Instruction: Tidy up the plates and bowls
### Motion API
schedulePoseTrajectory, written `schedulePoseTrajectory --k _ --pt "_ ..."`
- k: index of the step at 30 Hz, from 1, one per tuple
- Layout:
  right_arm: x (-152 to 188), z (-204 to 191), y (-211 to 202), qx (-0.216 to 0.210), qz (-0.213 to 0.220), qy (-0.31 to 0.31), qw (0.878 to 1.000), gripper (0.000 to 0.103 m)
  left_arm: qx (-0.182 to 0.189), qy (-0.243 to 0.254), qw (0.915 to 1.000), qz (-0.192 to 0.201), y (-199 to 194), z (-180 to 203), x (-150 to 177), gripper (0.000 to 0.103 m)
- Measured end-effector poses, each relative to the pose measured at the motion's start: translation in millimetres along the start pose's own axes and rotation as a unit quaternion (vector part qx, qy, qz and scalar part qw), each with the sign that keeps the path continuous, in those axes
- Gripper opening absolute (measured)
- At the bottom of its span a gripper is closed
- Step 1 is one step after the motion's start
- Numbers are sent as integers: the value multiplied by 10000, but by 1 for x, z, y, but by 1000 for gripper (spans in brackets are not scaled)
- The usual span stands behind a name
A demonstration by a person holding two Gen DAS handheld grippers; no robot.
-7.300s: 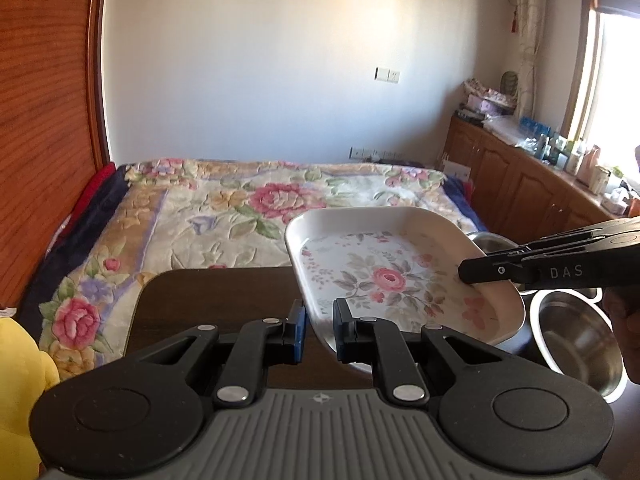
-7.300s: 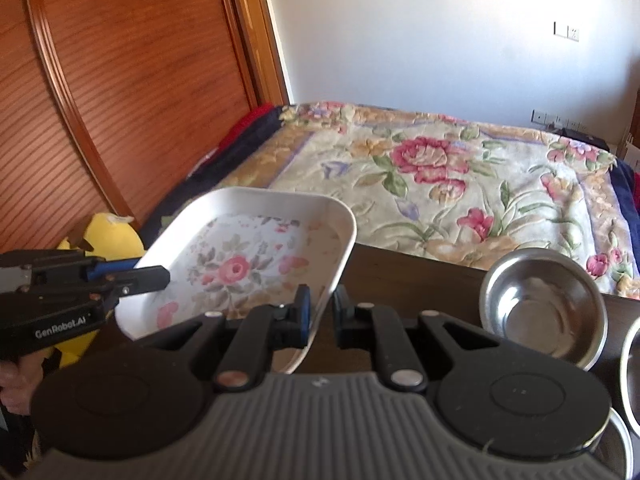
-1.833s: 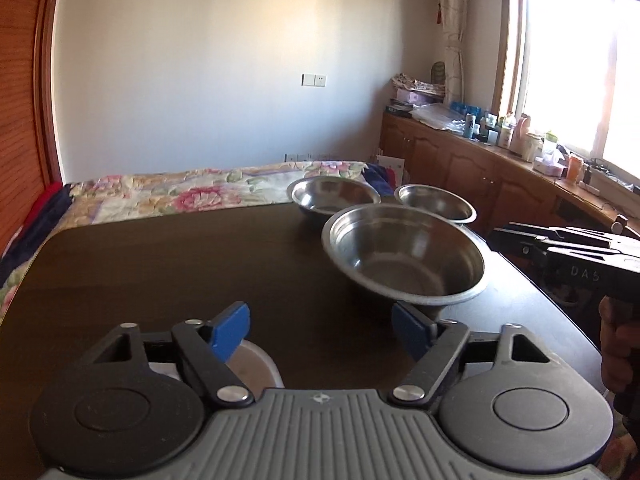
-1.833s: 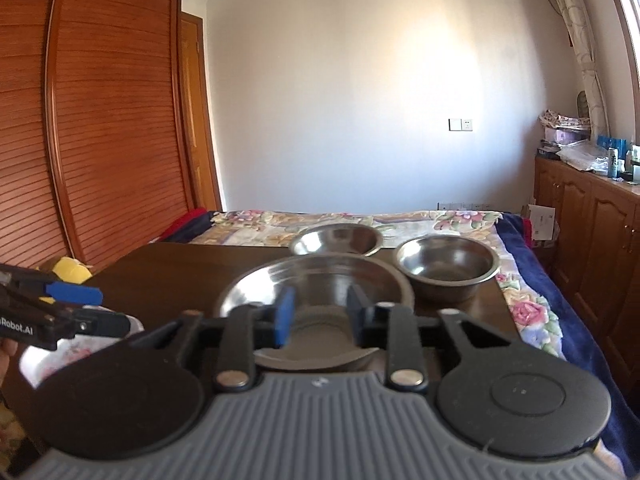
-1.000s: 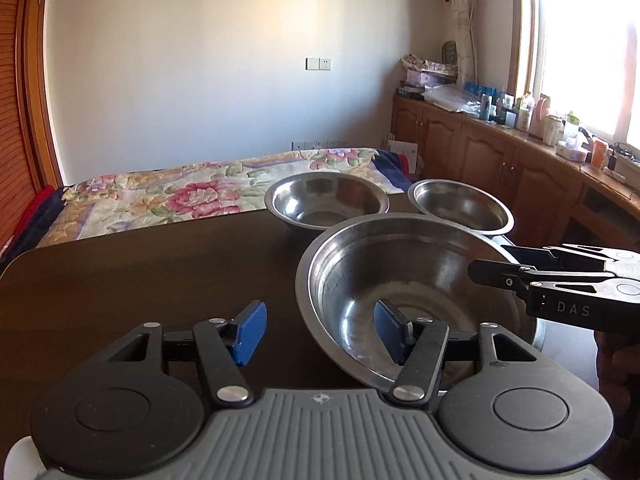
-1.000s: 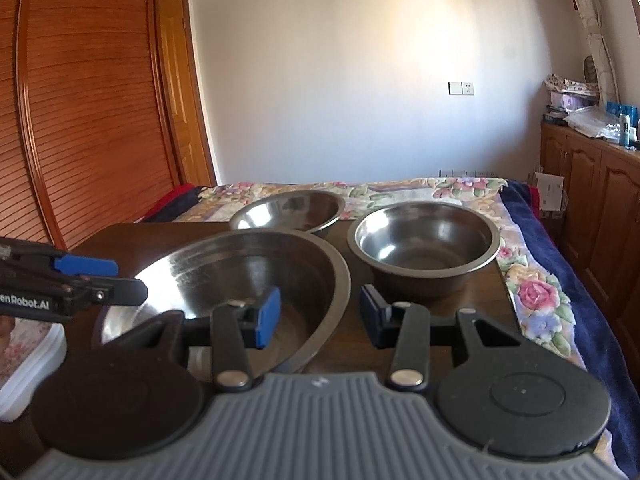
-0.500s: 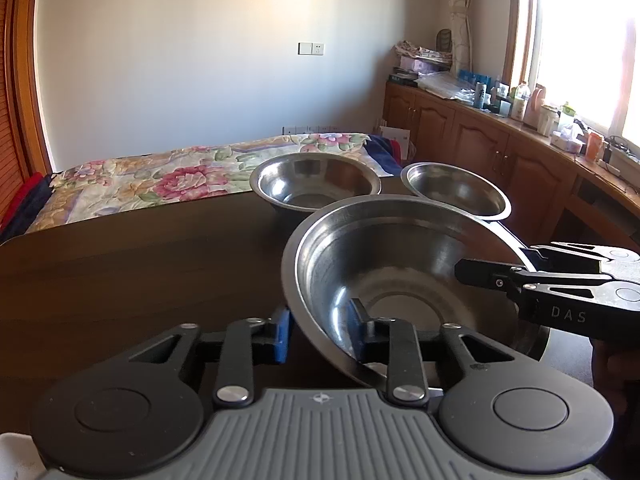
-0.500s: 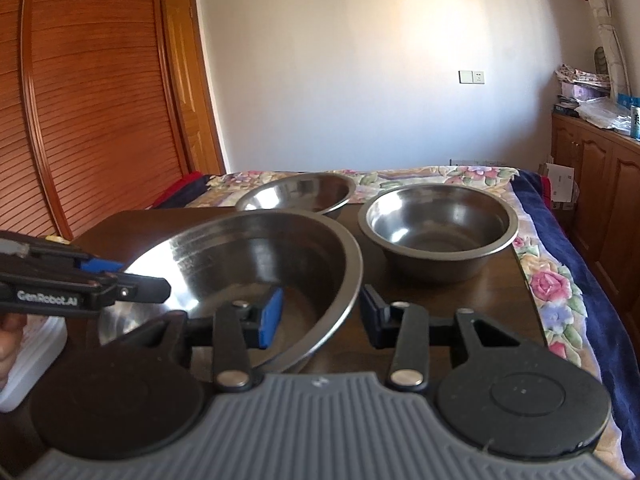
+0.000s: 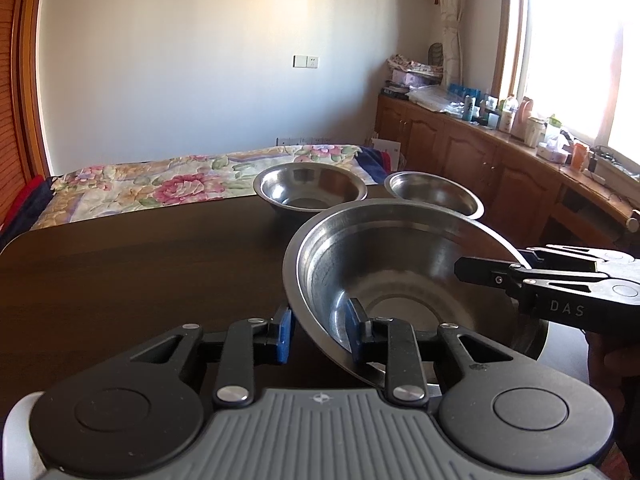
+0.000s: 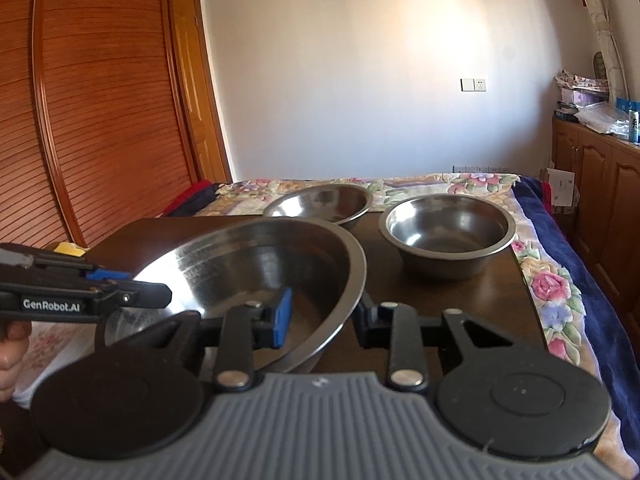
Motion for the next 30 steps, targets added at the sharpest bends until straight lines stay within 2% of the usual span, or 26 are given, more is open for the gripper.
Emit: schedulePoseTrajectory --k 14,23,30 --pt "19 -23 -31 77 24 1 10000 34 94 34 9998 167 -47 6 25 30" --pt "33 -31 -38 74 -49 21 10000 34 139 -58 9999 72 -55 9 49 30" --pt "42 -32 -41 101 -95 47 9999 34 137 -52 9999 34 -55 12 55 30"
Point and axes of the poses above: each gripper's, at about its wrist camera, not at the fingertips, and y roughly the way its jaws point, z to its right, x to its underside, the point moved 6 cm from there along y, roughly the way its jaws point, and after that the axes turned 6 degrees about y, right-handed, at the moved point
